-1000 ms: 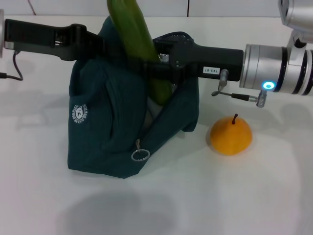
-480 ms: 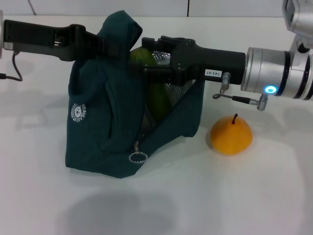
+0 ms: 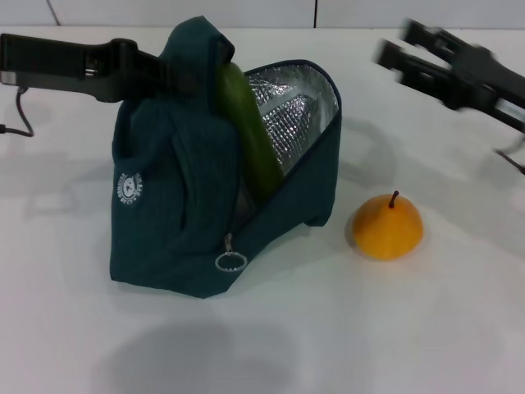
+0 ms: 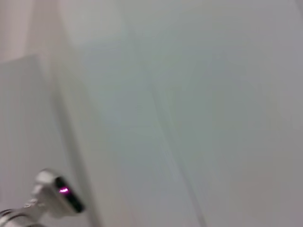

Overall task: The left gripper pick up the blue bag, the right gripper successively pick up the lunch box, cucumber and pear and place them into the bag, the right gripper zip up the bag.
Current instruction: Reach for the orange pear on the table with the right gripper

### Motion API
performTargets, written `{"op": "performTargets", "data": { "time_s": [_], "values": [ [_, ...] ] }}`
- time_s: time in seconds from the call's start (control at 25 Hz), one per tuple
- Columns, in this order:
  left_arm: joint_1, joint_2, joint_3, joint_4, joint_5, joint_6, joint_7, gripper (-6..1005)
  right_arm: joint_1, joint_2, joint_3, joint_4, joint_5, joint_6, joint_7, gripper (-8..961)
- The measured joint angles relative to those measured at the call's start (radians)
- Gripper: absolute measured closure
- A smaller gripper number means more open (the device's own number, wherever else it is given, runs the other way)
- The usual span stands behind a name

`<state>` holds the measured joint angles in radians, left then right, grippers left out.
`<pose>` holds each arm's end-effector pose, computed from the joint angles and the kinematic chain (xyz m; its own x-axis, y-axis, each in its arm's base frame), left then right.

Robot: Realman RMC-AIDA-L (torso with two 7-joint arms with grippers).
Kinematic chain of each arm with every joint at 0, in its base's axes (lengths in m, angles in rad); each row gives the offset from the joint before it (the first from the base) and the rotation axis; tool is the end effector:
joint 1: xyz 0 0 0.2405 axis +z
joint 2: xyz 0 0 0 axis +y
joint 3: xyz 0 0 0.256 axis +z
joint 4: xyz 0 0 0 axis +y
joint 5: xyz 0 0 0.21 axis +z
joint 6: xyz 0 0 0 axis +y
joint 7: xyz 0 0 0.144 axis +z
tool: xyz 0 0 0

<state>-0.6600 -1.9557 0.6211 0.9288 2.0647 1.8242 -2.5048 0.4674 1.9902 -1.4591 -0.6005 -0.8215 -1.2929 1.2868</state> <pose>-0.2085 0.3616 0.0944 0.3197 0.8727 0.3690 0.8773 -0.4198 0.2327 0.2023 0.3583 0.0044 0.4750 -0.2097 -0.8546 -0.5459 -0.8319 -0.0993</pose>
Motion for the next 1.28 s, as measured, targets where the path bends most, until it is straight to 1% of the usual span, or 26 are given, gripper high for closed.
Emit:
{"op": "performTargets", "data": {
  "time_s": [0.12,0.2,0.32,0.4,0.56,0.68,0.8,0.88,1.12,1.28],
  "values": [
    [-0.006,-0.005,0.0,-0.001,-0.002,0.0,0.0,956,-0.07,-0.015,0.023,0.004,-0.012,-0.009,0.0,95],
    [-0.009,-0.007,0.0,-0.002,-0.003,0.0,0.0,956,-0.106,-0.021,0.025,0.004,-0.057,-0.012,0.0,96],
    [-0.01,-0.01,0.0,-0.002,-0.003,0.0,-0.002,956,-0.128,-0.029,0.026,0.003,-0.148,-0.038,0.0,97],
    [-0.009,-0.011,0.0,-0.002,-0.004,0.0,-0.003,956,-0.133,-0.029,0.026,0.003,-0.224,-0.066,0.0,97],
    [-0.005,-0.012,0.0,-0.002,-0.005,0.0,-0.003,956,-0.13,-0.02,0.027,0.0,-0.306,-0.075,-0.007,98],
    [-0.004,-0.013,0.0,-0.002,-0.005,0.0,-0.003,956,-0.128,-0.012,0.027,0.003,-0.321,-0.069,-0.045,98],
    [-0.003,-0.014,0.002,-0.002,-0.005,0.0,-0.003,956,-0.134,0.001,0.034,0.004,-0.325,-0.054,-0.091,99],
    [-0.002,-0.014,0.003,-0.002,-0.005,0.0,-0.003,956,-0.13,0.006,0.037,0.005,-0.337,-0.042,-0.1,99],
    [0.001,-0.014,0.002,-0.002,-0.005,0.0,-0.003,956,-0.116,0.011,0.038,0.001,-0.374,0.014,-0.113,100],
    [0.002,-0.014,0.003,-0.002,-0.005,0.001,-0.003,956,-0.115,0.012,0.035,0.0,-0.375,0.031,-0.137,242]
  ]
}}
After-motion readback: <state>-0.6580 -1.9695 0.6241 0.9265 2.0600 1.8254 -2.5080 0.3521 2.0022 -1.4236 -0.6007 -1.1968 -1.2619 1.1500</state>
